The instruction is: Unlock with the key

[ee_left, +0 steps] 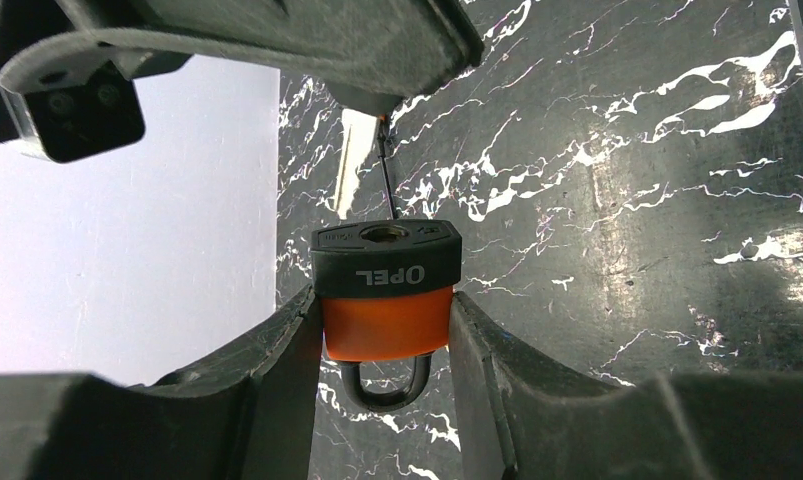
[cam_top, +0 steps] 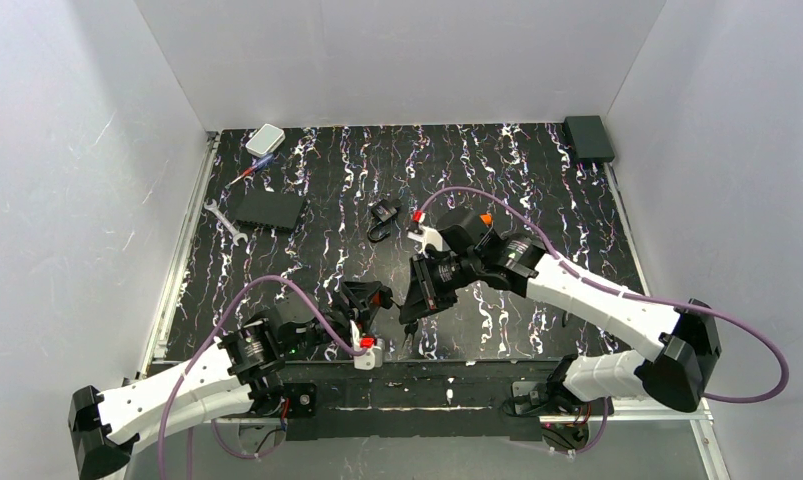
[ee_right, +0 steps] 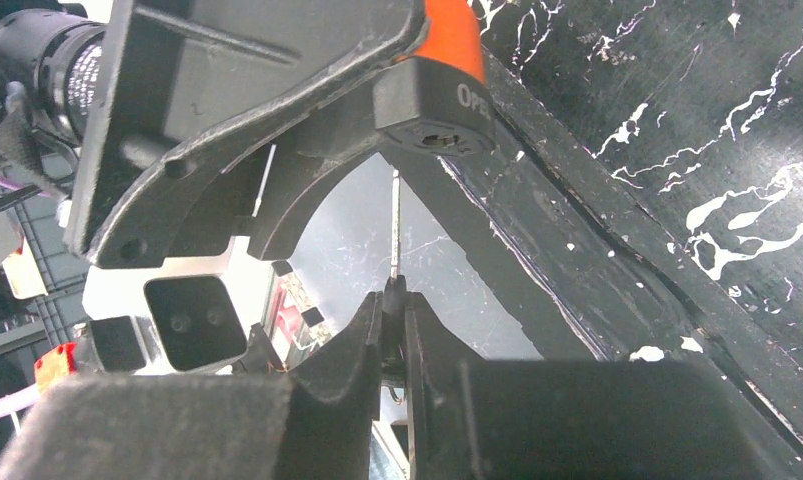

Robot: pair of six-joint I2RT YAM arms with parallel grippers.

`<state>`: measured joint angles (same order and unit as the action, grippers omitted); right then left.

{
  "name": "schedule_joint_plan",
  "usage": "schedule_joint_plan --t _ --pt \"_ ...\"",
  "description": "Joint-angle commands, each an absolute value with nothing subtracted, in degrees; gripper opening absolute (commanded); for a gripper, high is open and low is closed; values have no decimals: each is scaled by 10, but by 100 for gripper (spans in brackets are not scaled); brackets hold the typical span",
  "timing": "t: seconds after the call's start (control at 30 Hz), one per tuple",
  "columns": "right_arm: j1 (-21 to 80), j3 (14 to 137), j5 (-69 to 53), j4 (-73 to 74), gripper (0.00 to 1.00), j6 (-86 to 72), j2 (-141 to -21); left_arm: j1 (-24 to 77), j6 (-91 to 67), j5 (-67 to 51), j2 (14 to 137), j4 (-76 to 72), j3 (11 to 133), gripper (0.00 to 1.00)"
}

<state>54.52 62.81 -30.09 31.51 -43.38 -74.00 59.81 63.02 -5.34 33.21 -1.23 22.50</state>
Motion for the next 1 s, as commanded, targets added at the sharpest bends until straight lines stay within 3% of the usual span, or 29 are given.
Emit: schedule_joint_plan --t 0.0,0.97 --pt "549 623 -296 294 1 -443 -715 601 635 -57 323 -38 235 0" --pt "550 632 -293 281 1 -426 -744 601 632 -73 331 -37 236 0"
